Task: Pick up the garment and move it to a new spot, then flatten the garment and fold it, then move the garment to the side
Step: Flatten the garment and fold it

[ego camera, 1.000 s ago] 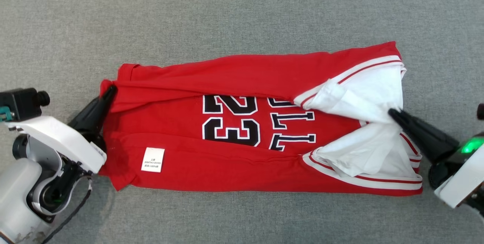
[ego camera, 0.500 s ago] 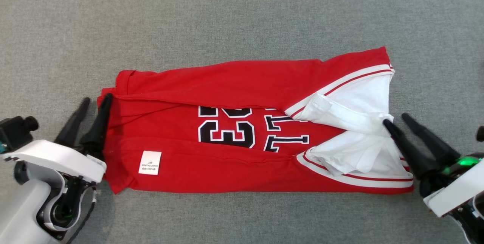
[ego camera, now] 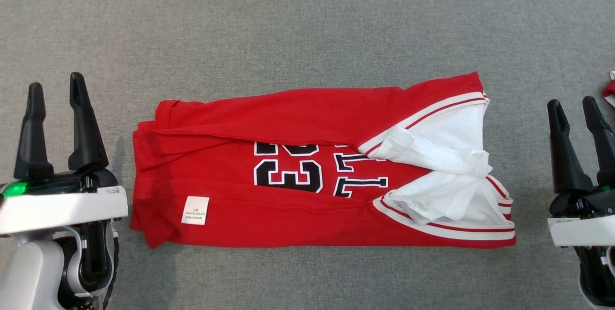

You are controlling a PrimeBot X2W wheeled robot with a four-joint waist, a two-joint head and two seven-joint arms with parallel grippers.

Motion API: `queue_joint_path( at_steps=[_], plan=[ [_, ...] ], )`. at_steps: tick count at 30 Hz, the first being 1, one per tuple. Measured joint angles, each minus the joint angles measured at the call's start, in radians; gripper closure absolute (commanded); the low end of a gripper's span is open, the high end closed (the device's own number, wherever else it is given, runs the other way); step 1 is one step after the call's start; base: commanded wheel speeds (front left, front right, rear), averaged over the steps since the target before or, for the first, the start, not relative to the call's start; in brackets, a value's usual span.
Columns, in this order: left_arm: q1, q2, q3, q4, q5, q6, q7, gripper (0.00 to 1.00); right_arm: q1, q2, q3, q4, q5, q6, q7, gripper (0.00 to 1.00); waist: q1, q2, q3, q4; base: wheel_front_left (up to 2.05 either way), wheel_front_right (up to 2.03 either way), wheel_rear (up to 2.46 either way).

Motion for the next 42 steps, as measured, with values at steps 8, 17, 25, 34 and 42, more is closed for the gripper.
queue_joint_path(
  at_steps=[8,17,25,34,42],
  plan=[
    [0.028,-0.062,0.05,0.005,0.271,-0.075,0.0,0.0,-0.01,0.1,-0.05,0.008,-0.238,0.0,0.022,0.0,0.0,0.0,-0.032,0.008,0.0,0.0,0.0],
    [0.075,-0.09,-0.004,0.088,0.406,-0.125,0.0,0.0,0.009,0.123,-0.055,0.115,-0.323,0.0,0.026,0.0,0.0,0.0,-0.07,0.035,0.0,0.0,0.0],
    [0.083,-0.111,-0.027,0.115,0.442,-0.144,0.0,0.0,0.024,0.124,-0.058,0.186,-0.323,0.0,0.024,0.0,0.0,0.0,-0.094,0.059,0.0,0.0,0.0],
    [0.082,-0.126,-0.035,0.116,0.458,-0.151,0.0,0.0,0.034,0.133,-0.023,0.245,-0.295,0.0,0.024,0.0,0.0,0.0,-0.09,0.075,0.0,0.0,0.0],
    [0.054,-0.142,-0.03,0.135,0.467,-0.161,0.0,0.0,0.015,0.155,0.04,0.362,-0.25,0.0,0.05,0.0,0.0,0.0,-0.067,0.081,0.0,0.0,0.0]
  ],
)
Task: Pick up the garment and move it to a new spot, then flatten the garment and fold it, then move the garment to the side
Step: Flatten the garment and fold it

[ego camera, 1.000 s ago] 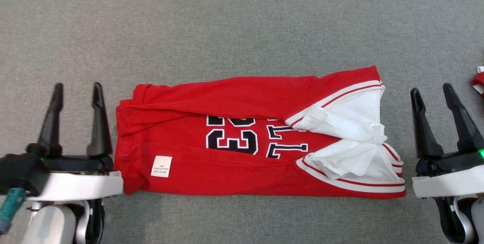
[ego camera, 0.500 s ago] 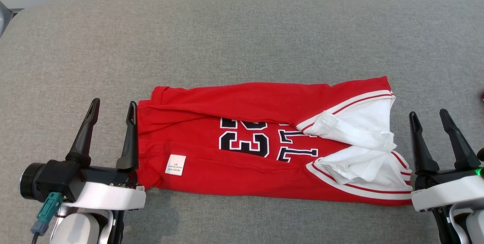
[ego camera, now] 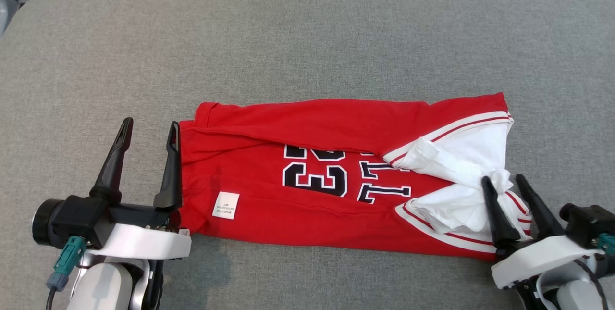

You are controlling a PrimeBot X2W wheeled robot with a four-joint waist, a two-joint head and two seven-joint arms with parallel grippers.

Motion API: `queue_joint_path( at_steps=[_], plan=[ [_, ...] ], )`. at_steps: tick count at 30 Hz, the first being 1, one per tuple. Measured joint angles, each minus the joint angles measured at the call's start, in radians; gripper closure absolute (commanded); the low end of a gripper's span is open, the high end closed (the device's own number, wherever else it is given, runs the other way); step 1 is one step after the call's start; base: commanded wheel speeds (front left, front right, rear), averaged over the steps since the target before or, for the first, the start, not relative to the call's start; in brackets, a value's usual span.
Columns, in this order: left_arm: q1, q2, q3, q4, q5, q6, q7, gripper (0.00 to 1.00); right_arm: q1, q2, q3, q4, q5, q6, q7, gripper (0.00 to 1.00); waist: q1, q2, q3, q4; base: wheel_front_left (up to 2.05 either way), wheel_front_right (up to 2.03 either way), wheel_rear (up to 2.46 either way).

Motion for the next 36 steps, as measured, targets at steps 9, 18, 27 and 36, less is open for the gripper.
queue_joint_path(
  at_steps=[9,18,27,36],
  plan=[
    [-0.016,-0.015,0.005,0.016,0.017,-0.014,0.0,0.0,-0.074,0.007,0.077,0.109,0.055,0.0,0.006,0.77,0.0,0.0,0.012,-0.001,0.0,0.0,0.0],
    [-0.022,-0.025,0.025,0.017,0.028,-0.025,0.0,0.0,-0.097,-0.019,0.092,0.116,0.1,0.001,-0.032,1.0,0.0,0.0,0.026,-0.015,0.0,0.0,0.0],
    [-0.026,-0.036,0.048,0.017,0.036,-0.038,0.0,0.0,-0.059,-0.141,-0.047,0.08,0.111,0.0,-0.046,1.0,0.0,0.0,0.032,-0.048,0.0,0.0,0.0],
    [-0.034,-0.044,0.063,0.02,0.042,-0.054,0.0,0.0,-0.08,-0.156,0.004,-0.07,0.086,0.0,-0.046,1.0,0.0,0.0,0.031,-0.065,0.0,0.0,0.0]
  ],
)
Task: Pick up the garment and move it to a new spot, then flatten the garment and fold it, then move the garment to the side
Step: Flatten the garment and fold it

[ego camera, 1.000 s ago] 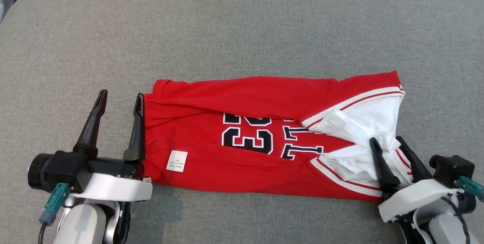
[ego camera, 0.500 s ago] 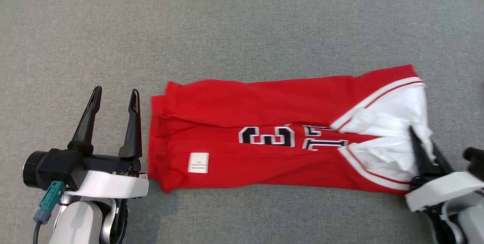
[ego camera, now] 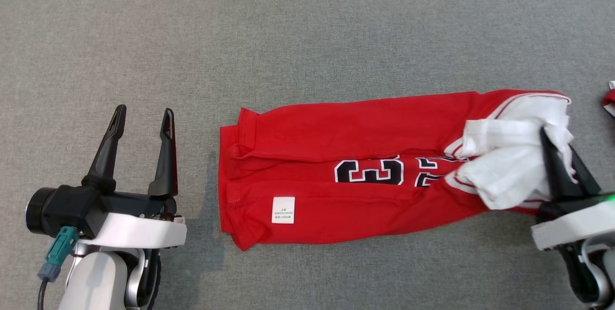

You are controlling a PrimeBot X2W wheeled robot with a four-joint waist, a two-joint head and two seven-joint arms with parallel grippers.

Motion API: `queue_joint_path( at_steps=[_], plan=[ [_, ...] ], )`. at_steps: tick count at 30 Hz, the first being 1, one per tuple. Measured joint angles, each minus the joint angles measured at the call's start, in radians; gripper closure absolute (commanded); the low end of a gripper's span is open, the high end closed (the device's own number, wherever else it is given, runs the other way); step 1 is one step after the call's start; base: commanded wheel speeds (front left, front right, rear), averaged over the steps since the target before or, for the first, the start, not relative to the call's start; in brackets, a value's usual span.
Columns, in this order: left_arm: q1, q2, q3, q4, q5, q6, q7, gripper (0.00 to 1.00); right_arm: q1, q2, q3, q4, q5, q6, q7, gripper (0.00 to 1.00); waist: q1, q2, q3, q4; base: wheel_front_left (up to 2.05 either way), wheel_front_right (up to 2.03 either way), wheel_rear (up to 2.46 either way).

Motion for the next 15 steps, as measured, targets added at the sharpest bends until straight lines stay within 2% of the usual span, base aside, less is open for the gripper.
queue_joint_path(
  at_steps=[5,9,12,15],
  plan=[
    [-0.001,-0.009,0.004,0.004,0.0,-0.011,0.0,0.0,-0.02,0.036,0.076,-0.176,-0.049,0.0,0.074,1.0,0.0,0.0,-0.004,0.0,0.0,0.0,0.0],
    [-0.003,-0.02,0.003,0.01,0.001,-0.017,0.0,0.0,-0.052,0.096,0.171,-0.289,-0.07,0.0,0.151,1.0,0.0,0.0,-0.005,0.009,0.0,0.0,0.0],
    [-0.009,-0.031,-0.001,0.014,0.001,-0.026,0.0,0.0,-0.082,0.151,0.262,-0.329,-0.078,0.0,0.196,1.0,0.0,0.0,-0.005,0.022,0.0,0.0,0.0],
    [-0.021,-0.04,-0.008,0.019,0.002,-0.034,0.0,0.0,-0.112,0.209,0.345,-0.319,-0.077,0.0,0.214,1.0,0.0,0.0,-0.003,0.041,0.0,0.0,0.0]
  ],
)
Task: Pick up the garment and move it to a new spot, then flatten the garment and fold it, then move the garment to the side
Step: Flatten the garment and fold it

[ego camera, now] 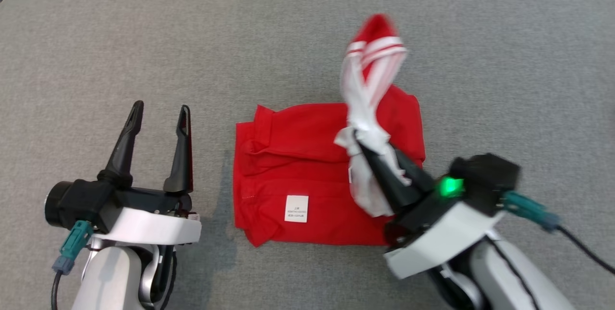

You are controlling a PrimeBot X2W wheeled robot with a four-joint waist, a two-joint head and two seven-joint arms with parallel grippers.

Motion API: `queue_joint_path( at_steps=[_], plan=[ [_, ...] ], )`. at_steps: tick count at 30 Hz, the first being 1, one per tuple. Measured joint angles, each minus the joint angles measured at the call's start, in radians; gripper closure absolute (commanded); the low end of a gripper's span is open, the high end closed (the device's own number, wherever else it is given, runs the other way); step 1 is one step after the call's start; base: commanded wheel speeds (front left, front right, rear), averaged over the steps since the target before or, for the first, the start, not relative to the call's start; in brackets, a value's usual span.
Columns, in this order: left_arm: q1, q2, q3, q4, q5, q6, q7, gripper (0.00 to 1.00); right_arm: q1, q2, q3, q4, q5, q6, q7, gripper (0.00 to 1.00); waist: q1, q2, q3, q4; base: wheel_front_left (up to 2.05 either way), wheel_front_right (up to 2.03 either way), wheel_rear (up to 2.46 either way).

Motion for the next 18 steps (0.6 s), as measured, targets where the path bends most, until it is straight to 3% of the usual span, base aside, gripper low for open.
queue_joint_path(
  at_steps=[8,17,18],
  plan=[
    [-0.023,-0.029,-0.032,0.031,0.001,-0.025,0.0,0.0,-0.088,0.091,0.144,0.231,0.049,0.0,-0.02,1.0,0.0,0.0,0.015,0.064,0.0,0.0,0.0],
    [-0.028,-0.042,-0.046,0.059,0.009,-0.035,0.0,0.0,-0.176,0.11,0.257,0.434,0.114,0.0,-0.095,1.0,0.0,0.0,0.038,0.095,0.0,0.0,0.0],
    [-0.029,-0.043,-0.046,0.06,0.01,-0.036,0.0,0.0,-0.184,0.112,0.27,0.447,0.132,0.0,-0.101,0.71,0.0,0.0,0.041,0.093,0.0,0.0,0.0]
  ],
)
